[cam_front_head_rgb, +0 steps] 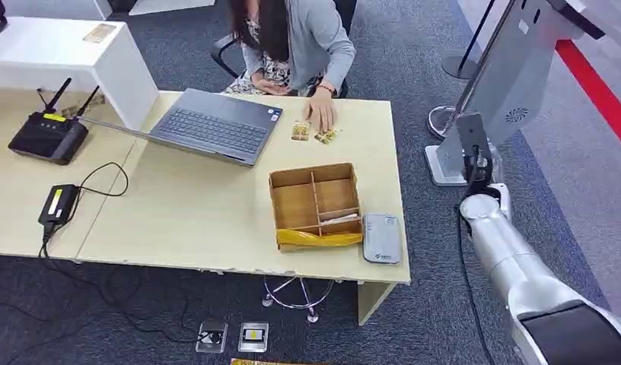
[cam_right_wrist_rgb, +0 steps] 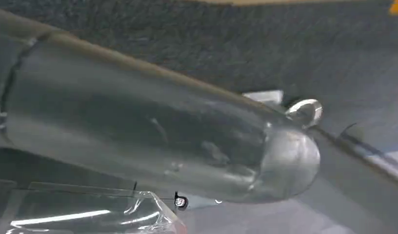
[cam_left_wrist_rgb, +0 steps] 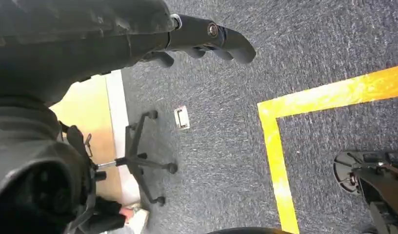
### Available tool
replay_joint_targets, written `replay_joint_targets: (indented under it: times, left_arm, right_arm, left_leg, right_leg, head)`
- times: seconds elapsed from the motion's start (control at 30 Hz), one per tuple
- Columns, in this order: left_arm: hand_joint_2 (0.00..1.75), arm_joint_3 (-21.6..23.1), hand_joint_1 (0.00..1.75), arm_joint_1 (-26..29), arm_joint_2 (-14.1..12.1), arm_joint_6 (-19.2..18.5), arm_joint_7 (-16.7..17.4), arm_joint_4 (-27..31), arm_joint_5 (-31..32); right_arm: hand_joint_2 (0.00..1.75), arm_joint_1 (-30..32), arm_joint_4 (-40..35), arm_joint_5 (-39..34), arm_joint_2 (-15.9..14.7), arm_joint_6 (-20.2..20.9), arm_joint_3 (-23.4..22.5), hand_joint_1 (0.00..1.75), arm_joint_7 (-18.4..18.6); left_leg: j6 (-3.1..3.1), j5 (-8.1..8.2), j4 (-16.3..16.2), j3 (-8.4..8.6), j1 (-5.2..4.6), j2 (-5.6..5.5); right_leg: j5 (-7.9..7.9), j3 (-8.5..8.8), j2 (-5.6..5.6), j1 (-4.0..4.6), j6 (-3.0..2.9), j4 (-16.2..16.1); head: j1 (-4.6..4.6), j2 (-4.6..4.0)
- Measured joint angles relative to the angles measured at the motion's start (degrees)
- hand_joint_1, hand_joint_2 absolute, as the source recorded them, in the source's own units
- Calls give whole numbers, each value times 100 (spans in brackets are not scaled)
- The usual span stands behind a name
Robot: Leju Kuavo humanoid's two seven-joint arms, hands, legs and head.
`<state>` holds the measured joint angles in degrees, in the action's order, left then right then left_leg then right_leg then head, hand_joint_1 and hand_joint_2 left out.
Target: Pass the card to the sensor for recognition and then transmit it.
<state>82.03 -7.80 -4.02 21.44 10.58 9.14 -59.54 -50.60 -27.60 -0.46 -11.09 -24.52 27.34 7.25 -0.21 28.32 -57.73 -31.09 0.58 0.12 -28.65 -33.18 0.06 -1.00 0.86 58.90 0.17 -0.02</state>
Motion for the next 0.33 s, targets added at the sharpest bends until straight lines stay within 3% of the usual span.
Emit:
replay_joint_targets:
  times: [0.17,0.33]
  left_arm:
    - [0,0,0,-1,4,55,-59,0,-96]
    - [0,0,0,-1,4,70,-125,0,-160]
  right_arm:
    - [0,651,298,-226,-570,-13,-205,0,210]
    - [0,1371,559,-599,-926,-131,-424,0,202]
  left_leg:
    - [3,2,0,-4,2,-15]
    - [6,9,1,-4,2,-2]
  right_leg:
    - [-2,5,-12,2,1,-2]
    - [-2,-3,-4,2,1,-3]
  head:
    - [2,2]
    - [0,2]
